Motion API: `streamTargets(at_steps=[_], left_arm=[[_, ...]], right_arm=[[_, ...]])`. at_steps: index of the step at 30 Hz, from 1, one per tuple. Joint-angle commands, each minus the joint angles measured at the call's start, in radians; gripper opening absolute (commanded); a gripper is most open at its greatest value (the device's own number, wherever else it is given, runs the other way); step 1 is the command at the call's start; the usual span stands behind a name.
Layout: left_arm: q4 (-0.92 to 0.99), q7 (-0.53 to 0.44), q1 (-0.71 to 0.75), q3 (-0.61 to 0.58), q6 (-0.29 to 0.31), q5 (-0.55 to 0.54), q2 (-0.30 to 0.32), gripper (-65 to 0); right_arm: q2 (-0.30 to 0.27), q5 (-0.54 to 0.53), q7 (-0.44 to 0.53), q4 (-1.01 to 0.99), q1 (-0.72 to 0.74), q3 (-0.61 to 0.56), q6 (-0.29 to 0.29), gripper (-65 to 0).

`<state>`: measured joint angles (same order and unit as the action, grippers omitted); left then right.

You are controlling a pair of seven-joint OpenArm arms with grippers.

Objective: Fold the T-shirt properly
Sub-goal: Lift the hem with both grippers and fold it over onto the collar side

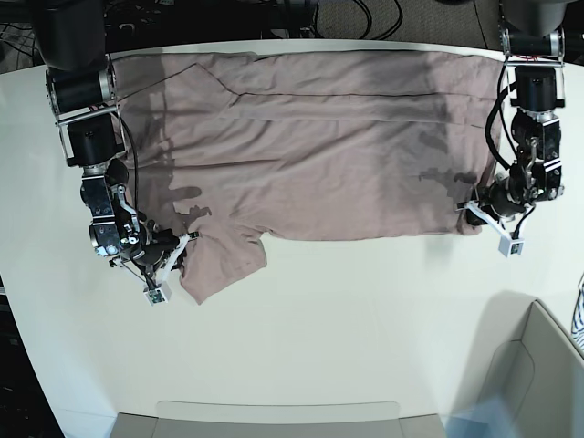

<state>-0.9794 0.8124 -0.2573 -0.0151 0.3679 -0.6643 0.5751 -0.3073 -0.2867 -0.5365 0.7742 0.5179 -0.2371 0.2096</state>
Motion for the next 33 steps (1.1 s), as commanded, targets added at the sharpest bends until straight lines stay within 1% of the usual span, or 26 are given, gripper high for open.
streamTargets(at_steps=[1,3,6,9,12,16,18,20,22,28,33], left_arm=[[-0.013,-0.008,-0.017,0.050,-0.002,0.001,0.016,-65.0],[-0.046,-0.006,-0.014,0.125,-0.002,0.001,0.000,-65.0],[-0.131,0.012,0.010,0.188,-0.002,0.004,-0.011,-65.0],[-0.223,0.075,0.045,0.223,-0.002,0.004,-0.014,-65.0],[-0.276,0.114,0.052,0.243,-0.002,0.004,-0.016,-65.0],[-0.322,0.129,0.108,0.294,-0.002,0.004,-0.014,-65.0],[-0.349,0.129,0.132,0.312,-0.002,0.004,-0.013,-65.0],[-0.384,0.131,0.161,0.326,-0.002,0.004,-0.013,-65.0],[-0.424,0.143,0.195,0.329,-0.002,0.004,-0.011,-65.0],[-0.508,0.216,0.255,0.393,-0.002,0.004,-0.016,-65.0],[-0.580,0.227,0.307,0.416,-0.002,0.004,-0.016,-65.0]], right_arm=[[-0.016,0.014,-0.007,0.017,0.021,0.006,-0.002,-65.0],[-0.017,0.014,-0.007,0.067,0.021,0.008,-0.002,-65.0],[-0.022,0.014,-0.014,0.143,0.012,0.009,-0.002,-65.0],[-0.040,0.014,-0.015,0.199,-0.002,0.009,-0.003,-65.0],[-0.051,0.014,-0.018,0.241,-0.012,0.009,-0.005,-65.0],[-0.062,0.013,-0.083,0.327,-0.045,0.018,-0.006,-65.0],[-0.062,0.013,-0.115,0.377,-0.080,0.064,-0.006,-65.0],[-0.056,0.014,-0.149,0.436,-0.112,0.141,-0.003,-65.0],[-0.056,0.014,-0.178,0.485,-0.143,0.193,-0.003,-65.0],[-0.060,0.017,-0.241,0.637,-0.238,0.247,-0.003,-65.0],[-0.060,0.016,-0.293,0.732,-0.311,0.301,-0.003,-65.0]])
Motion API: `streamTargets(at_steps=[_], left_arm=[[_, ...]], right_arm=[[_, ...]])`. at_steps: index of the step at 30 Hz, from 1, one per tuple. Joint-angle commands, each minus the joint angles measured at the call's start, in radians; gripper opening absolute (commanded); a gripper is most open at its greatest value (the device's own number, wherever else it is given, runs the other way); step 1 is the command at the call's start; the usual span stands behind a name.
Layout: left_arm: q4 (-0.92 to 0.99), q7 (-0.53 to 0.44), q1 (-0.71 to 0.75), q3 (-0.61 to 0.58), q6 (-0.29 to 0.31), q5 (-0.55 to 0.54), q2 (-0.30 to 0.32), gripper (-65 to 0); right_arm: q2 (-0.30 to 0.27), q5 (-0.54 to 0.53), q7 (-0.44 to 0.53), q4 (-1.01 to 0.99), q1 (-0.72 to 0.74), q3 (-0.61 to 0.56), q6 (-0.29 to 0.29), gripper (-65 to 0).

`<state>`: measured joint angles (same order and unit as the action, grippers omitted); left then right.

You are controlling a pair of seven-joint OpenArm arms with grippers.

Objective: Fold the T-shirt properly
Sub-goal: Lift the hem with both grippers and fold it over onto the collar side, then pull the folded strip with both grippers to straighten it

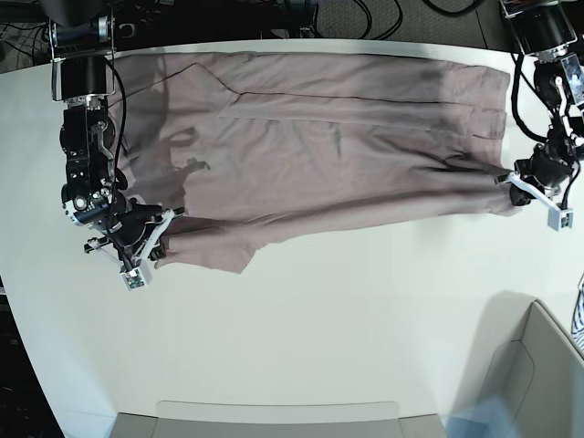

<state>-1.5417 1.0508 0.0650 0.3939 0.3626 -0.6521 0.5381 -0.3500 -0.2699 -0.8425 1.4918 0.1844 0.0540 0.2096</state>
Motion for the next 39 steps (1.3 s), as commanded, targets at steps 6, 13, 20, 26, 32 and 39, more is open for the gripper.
streamTargets(at_steps=[6,13,20,26,32,39], left_arm=[[-0.046,0.026,0.012,0.007,0.003,-0.008,0.021,-65.0],[-0.119,0.026,0.091,0.007,0.003,-0.008,0.021,-65.0],[-0.184,0.027,0.149,0.009,0.003,-0.007,0.023,-65.0],[-0.194,0.027,0.200,0.009,0.003,-0.007,0.023,-65.0],[-0.254,0.027,0.259,0.010,0.003,-0.008,0.021,-65.0],[-0.294,0.027,0.322,0.010,0.003,-0.008,0.020,-65.0]], right_arm=[[-0.017,-0.002,-0.030,0.140,-0.070,0.070,-0.002,-65.0],[-0.014,-0.004,-0.070,0.281,-0.187,0.137,-0.002,-65.0],[-0.013,-0.004,-0.070,0.395,-0.309,0.185,-0.002,-65.0],[-0.013,-0.004,-0.070,0.475,-0.398,0.218,-0.002,-65.0],[-0.011,-0.006,-0.070,0.536,-0.481,0.249,0.000,-65.0],[-0.011,-0.033,-0.070,0.567,-0.573,0.249,0.000,-65.0]])
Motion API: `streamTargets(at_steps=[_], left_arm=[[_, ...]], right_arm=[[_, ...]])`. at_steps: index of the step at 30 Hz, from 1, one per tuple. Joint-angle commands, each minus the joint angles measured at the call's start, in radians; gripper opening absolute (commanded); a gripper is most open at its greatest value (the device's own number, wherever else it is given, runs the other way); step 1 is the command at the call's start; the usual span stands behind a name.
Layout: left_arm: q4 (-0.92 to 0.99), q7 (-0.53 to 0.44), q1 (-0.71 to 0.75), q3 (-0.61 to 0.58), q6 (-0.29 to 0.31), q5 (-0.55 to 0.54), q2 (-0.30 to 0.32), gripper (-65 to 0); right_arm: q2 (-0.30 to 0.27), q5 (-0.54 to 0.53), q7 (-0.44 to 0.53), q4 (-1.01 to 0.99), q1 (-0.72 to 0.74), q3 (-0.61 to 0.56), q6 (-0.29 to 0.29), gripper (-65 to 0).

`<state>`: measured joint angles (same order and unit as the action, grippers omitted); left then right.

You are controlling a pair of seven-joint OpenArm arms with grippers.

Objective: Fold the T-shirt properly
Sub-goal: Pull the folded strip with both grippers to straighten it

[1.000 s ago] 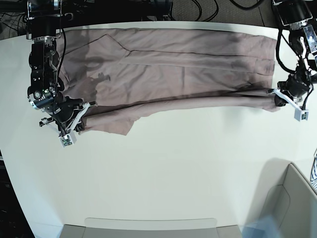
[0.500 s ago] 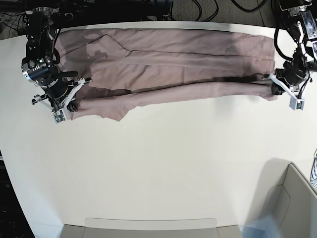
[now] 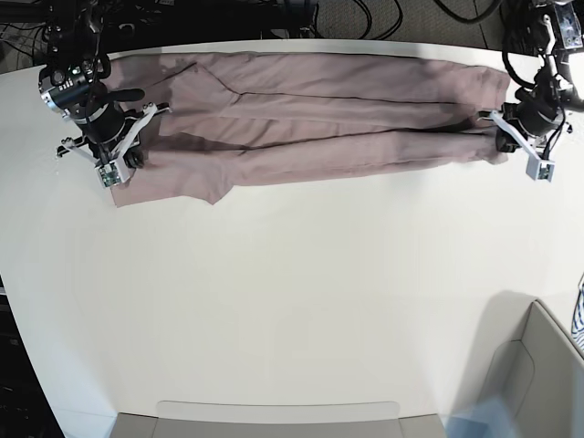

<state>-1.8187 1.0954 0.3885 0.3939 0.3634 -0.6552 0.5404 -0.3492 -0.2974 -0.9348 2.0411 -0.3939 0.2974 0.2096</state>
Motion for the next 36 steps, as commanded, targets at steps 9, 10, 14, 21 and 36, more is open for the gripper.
streamTargets(at_steps=[9,10,14,21,36], left_arm=[[-0.017,-0.018,0.076,0.093,0.006,-0.010,0.002,-65.0],[-0.017,-0.018,0.085,0.101,0.007,-0.007,-0.003,-65.0],[-0.017,-0.021,0.112,0.099,0.009,-0.005,-0.004,-65.0],[-0.002,-0.019,0.114,0.098,0.009,-0.004,-0.030,-65.0],[-0.009,-0.059,0.162,0.098,-0.010,-0.005,-0.029,-52.8]], right_arm=[[-0.029,-0.247,0.027,0.023,-0.139,0.124,0.000,-65.0],[-0.037,-0.248,0.027,0.023,-0.150,0.122,0.000,-65.0],[-0.041,-0.248,0.029,0.022,-0.173,0.124,0.000,-65.0],[-0.041,-0.236,0.029,0.016,-0.185,0.124,0.000,-65.0],[-0.032,-0.159,0.029,0.014,-0.214,0.112,0.000,-38.3]])
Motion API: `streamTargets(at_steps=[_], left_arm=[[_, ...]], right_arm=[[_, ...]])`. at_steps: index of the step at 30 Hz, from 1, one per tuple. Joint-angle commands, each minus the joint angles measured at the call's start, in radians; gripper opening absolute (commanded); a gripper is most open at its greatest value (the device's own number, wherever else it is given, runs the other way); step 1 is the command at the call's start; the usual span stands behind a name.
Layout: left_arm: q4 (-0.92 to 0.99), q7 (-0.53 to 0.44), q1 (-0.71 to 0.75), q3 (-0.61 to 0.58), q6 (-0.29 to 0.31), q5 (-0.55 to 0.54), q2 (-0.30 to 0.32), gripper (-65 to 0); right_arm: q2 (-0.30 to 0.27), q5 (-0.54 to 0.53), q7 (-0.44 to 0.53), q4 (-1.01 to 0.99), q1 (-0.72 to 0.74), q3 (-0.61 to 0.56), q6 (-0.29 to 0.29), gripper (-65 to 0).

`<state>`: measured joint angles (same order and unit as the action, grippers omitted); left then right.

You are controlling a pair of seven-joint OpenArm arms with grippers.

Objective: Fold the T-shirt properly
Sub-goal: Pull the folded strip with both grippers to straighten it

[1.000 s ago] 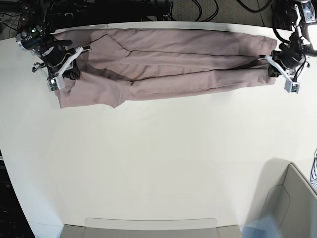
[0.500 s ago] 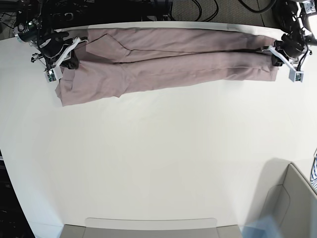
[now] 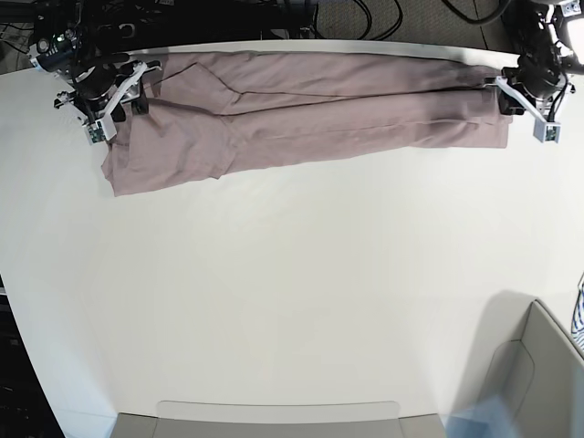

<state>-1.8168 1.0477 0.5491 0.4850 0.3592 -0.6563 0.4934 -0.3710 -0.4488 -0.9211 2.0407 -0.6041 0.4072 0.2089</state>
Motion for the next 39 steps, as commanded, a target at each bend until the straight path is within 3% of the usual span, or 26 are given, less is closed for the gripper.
streamTargets(at_steps=[1,4,7,9,14,33,39], left_arm=[[-0.011,-0.011,-0.002,0.007,-0.027,-0.004,0.020,-52.8],[-0.011,-0.010,-0.005,0.005,-0.094,-0.010,0.029,-50.6],[-0.008,-0.017,-0.019,-0.053,-0.098,-0.012,0.081,-45.1],[0.009,-0.019,-0.051,-0.088,-0.085,-0.012,0.110,-46.5],[0.160,-0.022,-0.120,-0.090,0.024,-0.009,0.109,-47.3],[0.294,-0.068,-0.099,-0.101,0.024,-0.012,0.104,-47.3],[0.331,-0.071,-0.099,-0.197,0.028,-0.038,0.069,-47.3]], right_arm=[[-0.010,-0.008,0.015,0.015,-0.003,-0.004,0.001,-37.7],[-0.015,-0.008,0.015,0.011,-0.003,-0.031,0.001,-37.8],[-0.015,-0.008,0.015,-0.016,0.011,-0.064,0.001,-37.8],[-0.015,-0.008,0.017,-0.044,0.025,-0.080,0.001,-37.8],[-0.013,-0.008,0.029,-0.061,0.036,-0.095,0.001,-37.8],[-0.020,-0.003,0.041,-0.064,0.037,-0.092,0.001,-37.8],[-0.021,-0.003,0.041,-0.064,0.039,-0.092,0.001,-37.8]])
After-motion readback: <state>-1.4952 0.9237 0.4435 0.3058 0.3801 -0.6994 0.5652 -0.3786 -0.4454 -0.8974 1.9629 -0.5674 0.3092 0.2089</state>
